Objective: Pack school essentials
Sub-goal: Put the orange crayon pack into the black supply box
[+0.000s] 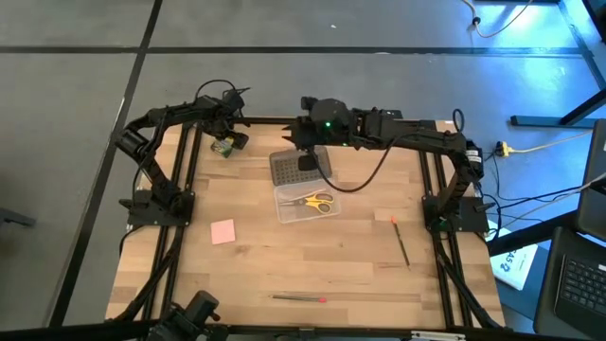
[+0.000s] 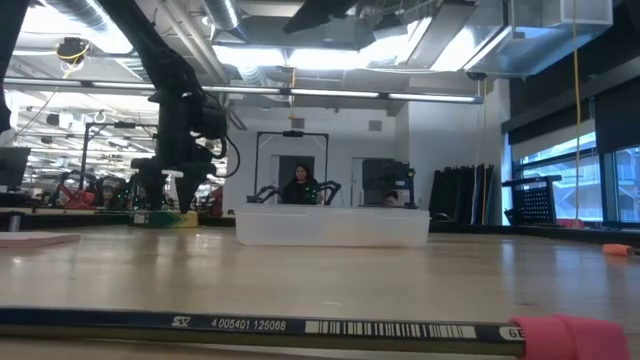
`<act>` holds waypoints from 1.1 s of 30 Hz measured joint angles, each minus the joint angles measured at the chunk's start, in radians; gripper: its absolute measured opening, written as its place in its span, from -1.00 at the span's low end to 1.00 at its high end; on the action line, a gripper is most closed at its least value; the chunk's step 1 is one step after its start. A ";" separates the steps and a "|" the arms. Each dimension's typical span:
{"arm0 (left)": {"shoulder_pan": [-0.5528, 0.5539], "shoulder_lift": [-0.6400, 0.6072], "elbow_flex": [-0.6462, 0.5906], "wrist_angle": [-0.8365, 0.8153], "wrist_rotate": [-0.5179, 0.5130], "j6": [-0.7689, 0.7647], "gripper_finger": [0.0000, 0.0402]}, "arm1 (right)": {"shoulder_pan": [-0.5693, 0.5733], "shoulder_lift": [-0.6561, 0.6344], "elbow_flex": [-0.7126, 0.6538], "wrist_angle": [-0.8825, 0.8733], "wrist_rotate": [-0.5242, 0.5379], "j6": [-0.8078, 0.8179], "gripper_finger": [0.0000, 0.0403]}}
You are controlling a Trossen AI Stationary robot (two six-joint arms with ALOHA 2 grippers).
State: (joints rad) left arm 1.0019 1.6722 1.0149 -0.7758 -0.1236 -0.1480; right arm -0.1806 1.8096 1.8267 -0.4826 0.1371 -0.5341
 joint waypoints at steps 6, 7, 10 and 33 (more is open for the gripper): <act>0.004 -0.001 0.000 0.010 -0.012 -0.002 0.85 | -0.007 0.063 0.000 0.010 0.003 -0.047 -0.56; 0.004 -0.001 0.001 0.010 -0.012 -0.001 0.85 | -0.007 0.072 0.000 0.014 0.001 -0.048 -0.56; 0.004 -0.001 0.001 0.010 -0.012 -0.001 0.85 | -0.006 0.086 0.000 0.015 0.000 -0.048 -0.56; 0.004 -0.001 -0.001 0.019 0.018 -0.006 0.85 | -0.007 0.089 0.000 0.015 0.000 -0.039 -0.56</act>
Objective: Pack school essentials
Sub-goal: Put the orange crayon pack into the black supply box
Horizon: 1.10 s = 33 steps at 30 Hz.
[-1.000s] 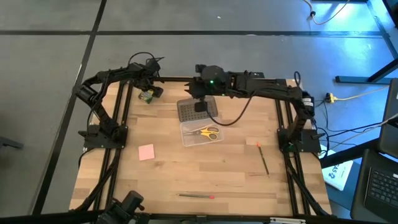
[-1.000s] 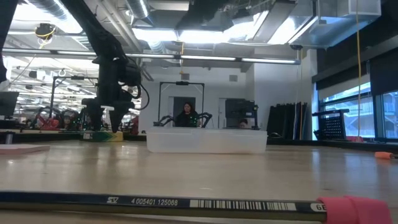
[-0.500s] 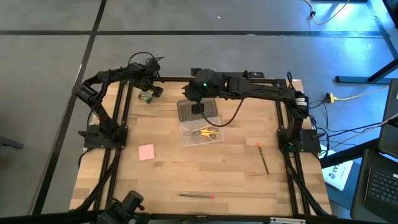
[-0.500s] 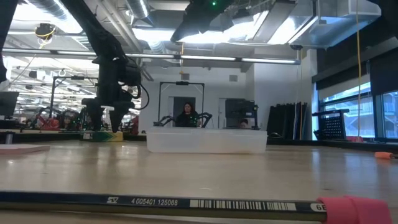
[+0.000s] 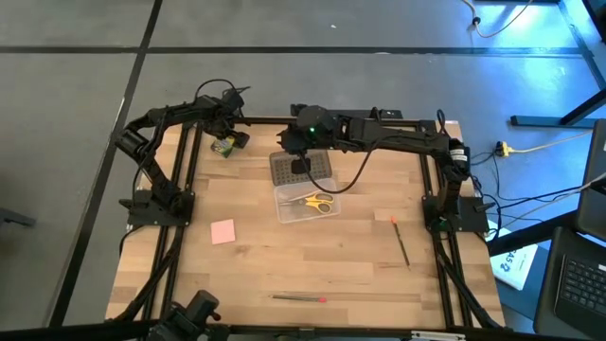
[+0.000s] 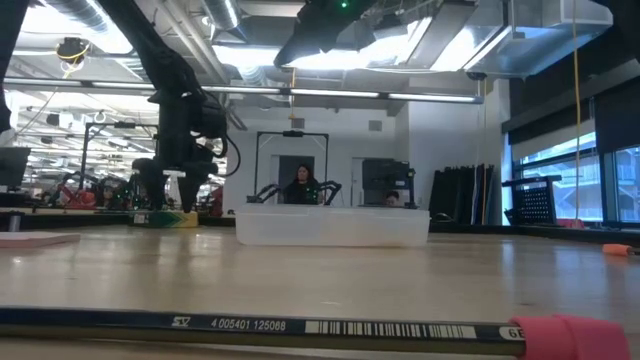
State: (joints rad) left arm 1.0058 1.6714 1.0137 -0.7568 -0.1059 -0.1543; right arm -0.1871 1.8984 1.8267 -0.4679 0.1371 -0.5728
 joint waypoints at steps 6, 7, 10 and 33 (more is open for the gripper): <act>0.000 0.000 -0.001 0.003 -0.016 0.000 0.85 | 0.000 0.000 0.000 0.000 0.000 0.000 -0.56; -0.001 0.002 -0.001 0.003 -0.016 0.003 0.85 | 0.000 0.000 0.000 0.000 0.000 0.000 -0.56; -0.014 0.015 -0.001 0.003 -0.044 0.002 0.85 | 0.000 0.000 0.000 0.000 0.000 0.000 -0.56; -0.045 0.045 -0.002 0.014 -0.110 0.002 0.85 | 0.000 0.000 0.000 0.000 0.000 0.000 -0.56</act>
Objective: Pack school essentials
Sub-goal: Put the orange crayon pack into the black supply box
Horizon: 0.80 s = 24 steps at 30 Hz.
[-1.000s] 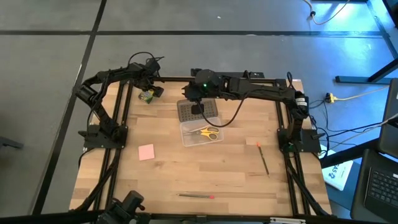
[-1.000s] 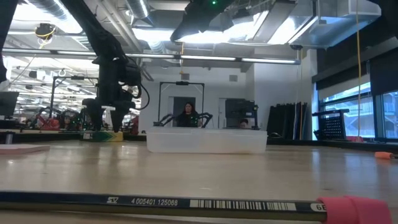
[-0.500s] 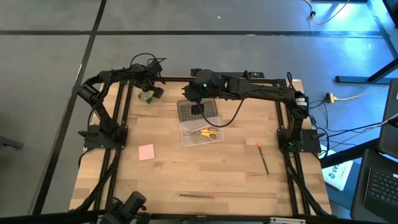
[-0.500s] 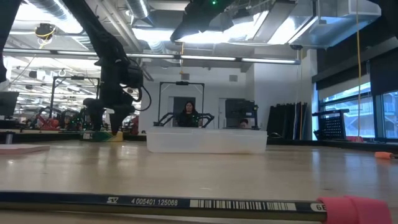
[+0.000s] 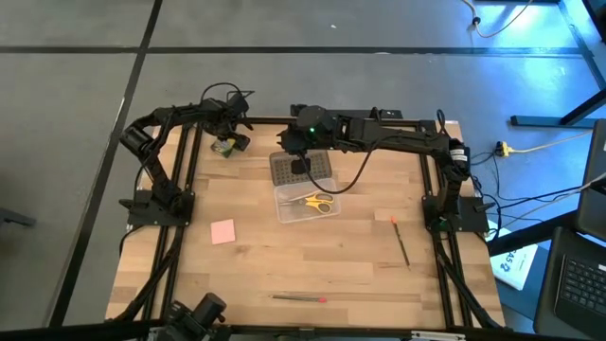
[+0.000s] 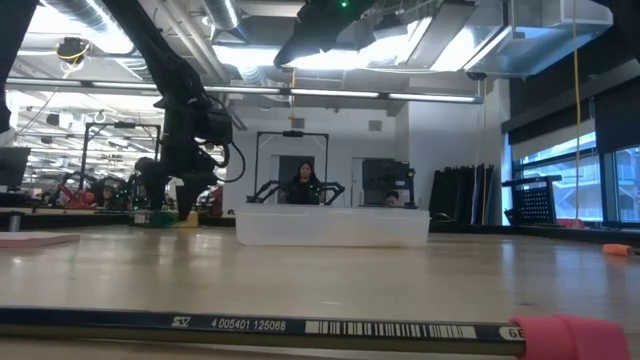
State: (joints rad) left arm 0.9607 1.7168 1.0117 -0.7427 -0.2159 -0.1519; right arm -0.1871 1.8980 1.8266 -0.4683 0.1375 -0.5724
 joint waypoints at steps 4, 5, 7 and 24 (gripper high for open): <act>-0.001 0.000 0.000 -0.008 0.069 -0.004 0.85 | 0.000 0.000 0.000 -0.001 0.000 0.000 -0.56; -0.001 0.000 -0.001 -0.009 0.090 -0.005 0.85 | 0.000 0.000 0.000 -0.001 0.000 0.000 -0.56; -0.004 0.000 -0.006 -0.010 0.118 -0.004 0.85 | 0.000 0.000 0.000 -0.001 0.000 0.000 -0.56; -0.132 -0.006 -0.089 0.025 0.109 -0.028 0.85 | 0.000 -0.001 0.000 -0.002 0.001 0.018 -0.56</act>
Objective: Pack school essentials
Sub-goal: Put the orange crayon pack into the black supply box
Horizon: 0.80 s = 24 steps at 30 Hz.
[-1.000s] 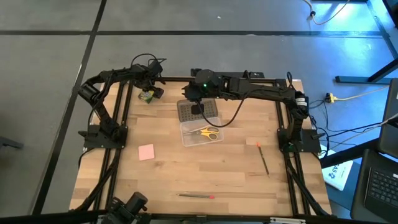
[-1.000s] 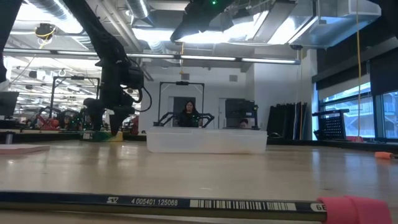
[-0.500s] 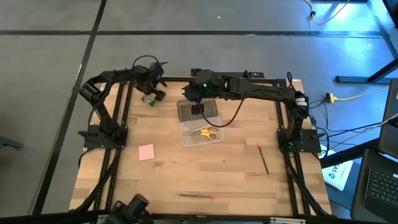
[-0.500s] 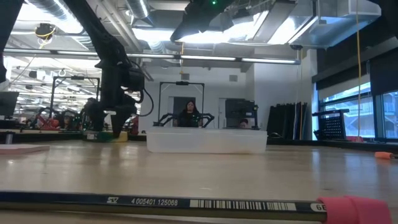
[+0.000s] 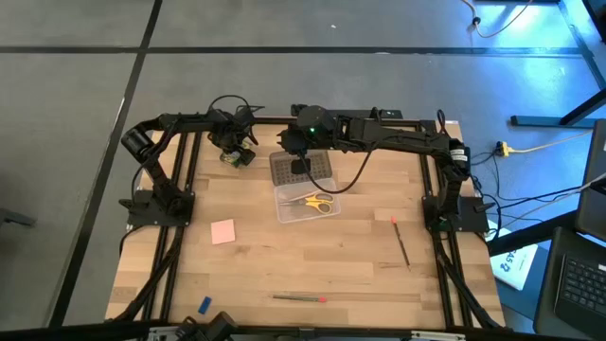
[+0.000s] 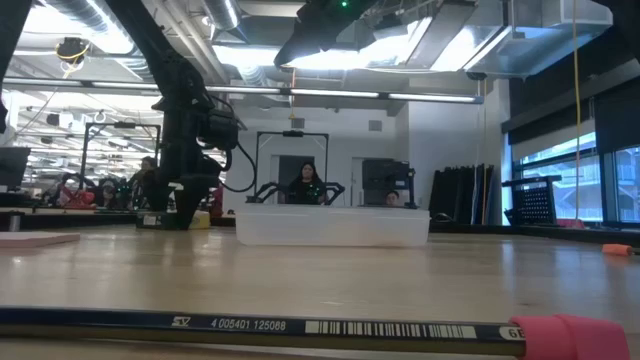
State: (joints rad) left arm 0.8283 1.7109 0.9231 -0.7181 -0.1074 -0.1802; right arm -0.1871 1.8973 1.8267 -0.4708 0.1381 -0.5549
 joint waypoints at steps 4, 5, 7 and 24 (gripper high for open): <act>-0.018 0.001 -0.001 -0.006 -0.041 -0.025 0.82 | 0.000 0.000 0.000 -0.001 0.000 -0.001 -0.56; -0.020 0.001 -0.001 -0.005 -0.043 -0.026 0.81 | 0.000 0.000 0.000 -0.001 0.000 -0.001 -0.56; -0.026 0.002 -0.002 -0.005 -0.042 -0.027 0.76 | 0.000 0.000 0.000 -0.001 0.000 -0.001 -0.56; -0.059 0.004 -0.004 -0.001 -0.044 0.001 0.45 | 0.001 -0.003 0.004 -0.072 0.001 0.086 -0.56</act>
State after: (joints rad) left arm 0.7696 1.7149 0.9195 -0.7189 -0.1516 -0.1787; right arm -0.1864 1.8940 1.8307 -0.5429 0.1387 -0.4687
